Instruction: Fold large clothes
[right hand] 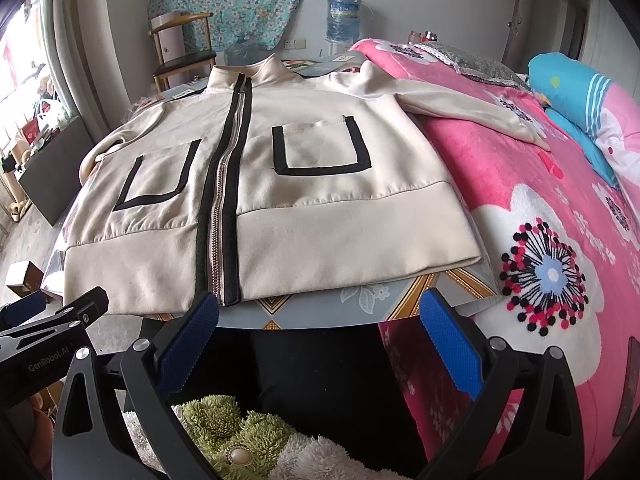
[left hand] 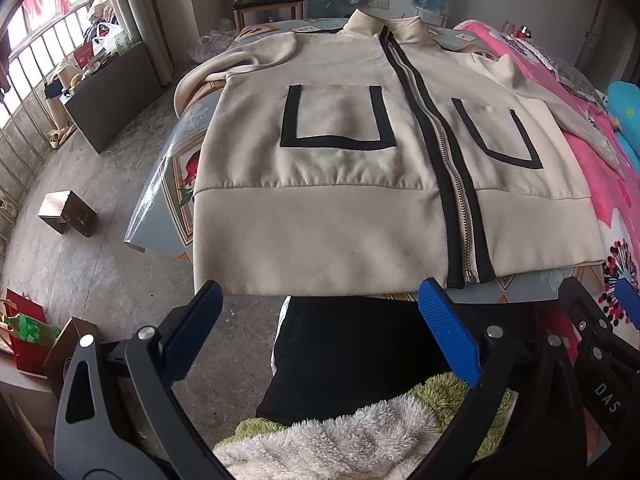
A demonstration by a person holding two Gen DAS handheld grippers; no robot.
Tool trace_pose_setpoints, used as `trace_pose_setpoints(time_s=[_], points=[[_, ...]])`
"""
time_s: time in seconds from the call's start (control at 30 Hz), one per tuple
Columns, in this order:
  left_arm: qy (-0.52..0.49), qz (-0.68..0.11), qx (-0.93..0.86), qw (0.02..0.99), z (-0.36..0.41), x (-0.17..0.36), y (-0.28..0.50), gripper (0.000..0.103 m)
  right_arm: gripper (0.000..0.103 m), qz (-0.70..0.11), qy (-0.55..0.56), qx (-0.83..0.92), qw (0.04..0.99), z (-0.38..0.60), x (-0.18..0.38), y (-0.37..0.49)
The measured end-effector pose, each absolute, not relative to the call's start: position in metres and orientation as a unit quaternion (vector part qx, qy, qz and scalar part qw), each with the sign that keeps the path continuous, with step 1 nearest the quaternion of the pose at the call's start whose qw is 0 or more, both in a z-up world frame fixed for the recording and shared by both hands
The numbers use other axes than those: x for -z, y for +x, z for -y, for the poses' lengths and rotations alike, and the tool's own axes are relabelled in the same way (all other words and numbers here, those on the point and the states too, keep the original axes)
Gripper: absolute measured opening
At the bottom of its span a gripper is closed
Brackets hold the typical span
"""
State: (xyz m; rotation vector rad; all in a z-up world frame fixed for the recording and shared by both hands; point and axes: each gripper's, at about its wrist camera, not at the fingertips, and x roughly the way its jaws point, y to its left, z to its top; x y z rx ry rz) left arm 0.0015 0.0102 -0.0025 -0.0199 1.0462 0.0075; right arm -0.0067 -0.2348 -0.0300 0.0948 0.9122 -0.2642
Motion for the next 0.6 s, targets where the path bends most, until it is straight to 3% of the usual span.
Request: trace_pose_setpoints(time_s=[0.6], points=[[-0.007,-0.505,-0.004,0.863,-0.0120,0.0062,0.0101,0.095,0.098,-0.441,0.048,0.131,0.887,0.2386,0.0296,-0.0015]])
